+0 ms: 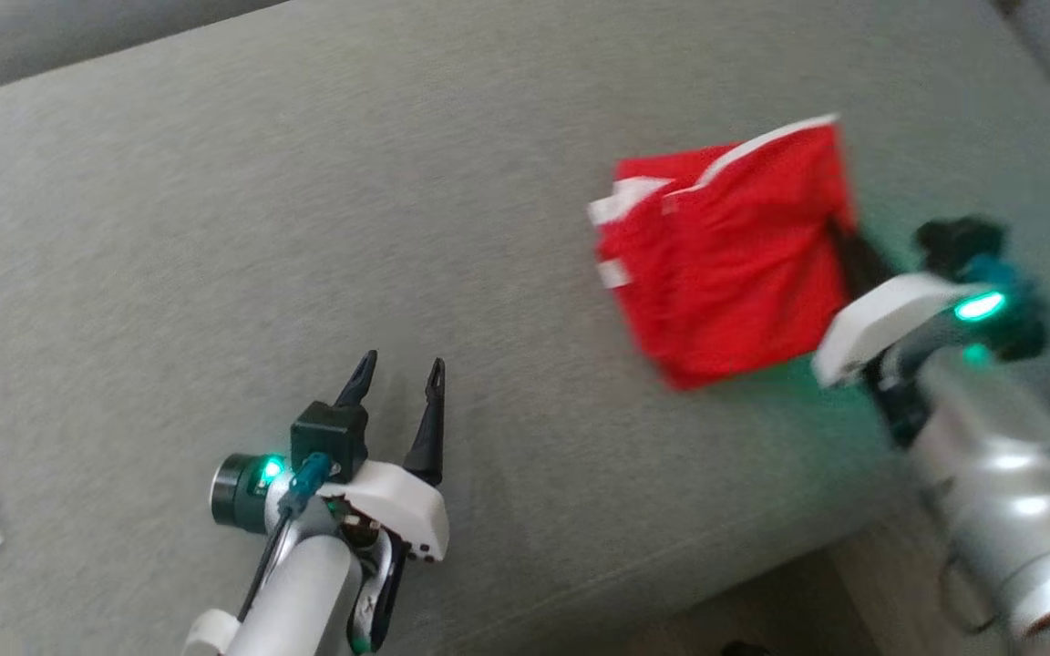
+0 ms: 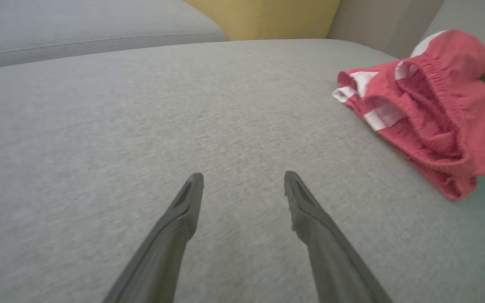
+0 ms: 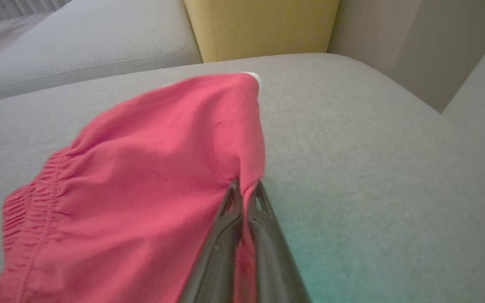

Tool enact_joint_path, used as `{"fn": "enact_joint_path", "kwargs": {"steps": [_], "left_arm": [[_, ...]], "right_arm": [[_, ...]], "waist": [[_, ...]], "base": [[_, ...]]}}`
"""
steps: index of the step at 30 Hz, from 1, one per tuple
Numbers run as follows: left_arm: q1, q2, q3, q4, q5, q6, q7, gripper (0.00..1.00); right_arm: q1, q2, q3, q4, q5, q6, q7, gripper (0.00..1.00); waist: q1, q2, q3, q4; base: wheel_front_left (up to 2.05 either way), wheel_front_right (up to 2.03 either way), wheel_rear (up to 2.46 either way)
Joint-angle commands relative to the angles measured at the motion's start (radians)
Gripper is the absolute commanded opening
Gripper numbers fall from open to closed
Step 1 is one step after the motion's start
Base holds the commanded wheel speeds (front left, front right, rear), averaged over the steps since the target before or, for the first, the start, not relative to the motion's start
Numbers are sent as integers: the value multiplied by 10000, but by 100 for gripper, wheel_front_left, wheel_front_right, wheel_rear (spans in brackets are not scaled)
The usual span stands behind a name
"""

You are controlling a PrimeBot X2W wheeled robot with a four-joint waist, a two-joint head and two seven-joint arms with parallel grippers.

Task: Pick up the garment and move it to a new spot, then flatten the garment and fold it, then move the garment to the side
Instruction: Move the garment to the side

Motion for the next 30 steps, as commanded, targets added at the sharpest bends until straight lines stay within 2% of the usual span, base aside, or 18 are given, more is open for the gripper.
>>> {"fn": "enact_joint_path", "kwargs": {"steps": [1, 7, 15, 18, 19, 20, 21, 27, 30], "left_arm": [[-114, 60, 280, -240, 117, -23, -61, 100], [36, 60, 242, -353, 250, -125, -61, 100], [119, 60, 25, -525, 204, -144, -61, 100], [118, 60, 25, -560, 176, -93, -61, 100], [125, 60, 44, -560, 167, -78, -61, 100], [129, 60, 62, -555, 167, -74, -61, 100], [135, 60, 82, -547, 167, -70, -61, 100], [197, 60, 321, -490, 62, -11, -61, 100], [296, 60, 529, -442, 78, 30, -61, 100]], "right_arm": [[-393, -250, 3, -87, -133, 65, -113, 0], [-1468, -1646, -708, 1072, -618, 65, 19, 0], [-2312, -3465, -2103, 1776, -1278, 65, 242, 0], [-2353, -3719, -2508, 1811, -1644, 65, 274, 0], [-2353, -3768, -2648, 1816, -1761, 65, 272, 33], [-2354, -3795, -2788, 1820, -1872, 65, 240, 78], [-2352, -3776, -2949, 1822, -1944, 65, 208, 100], [-2492, -3531, -3673, 1754, -2536, 65, -65, 100], [-2483, -3178, -3960, 1179, -2870, 65, -128, 100]], "waist": [[0, 0, 157, 506], [0, 0, 376, 1459], [0, 0, 656, 2234], [0, 0, 686, 2319], [0, 0, 692, 2332], [0, 0, 691, 2340], [0, 0, 688, 2340], [0, 0, 587, 2255], [0, 0, 412, 2242]], "base": [[0, 0, 0], [0, 0, 0], [0, 0, 0], [0, 0, 0], [0, 0, 0], [0, 0, 0], [0, 0, 0], [0, 0, 0], [0, 0, 0]]}}
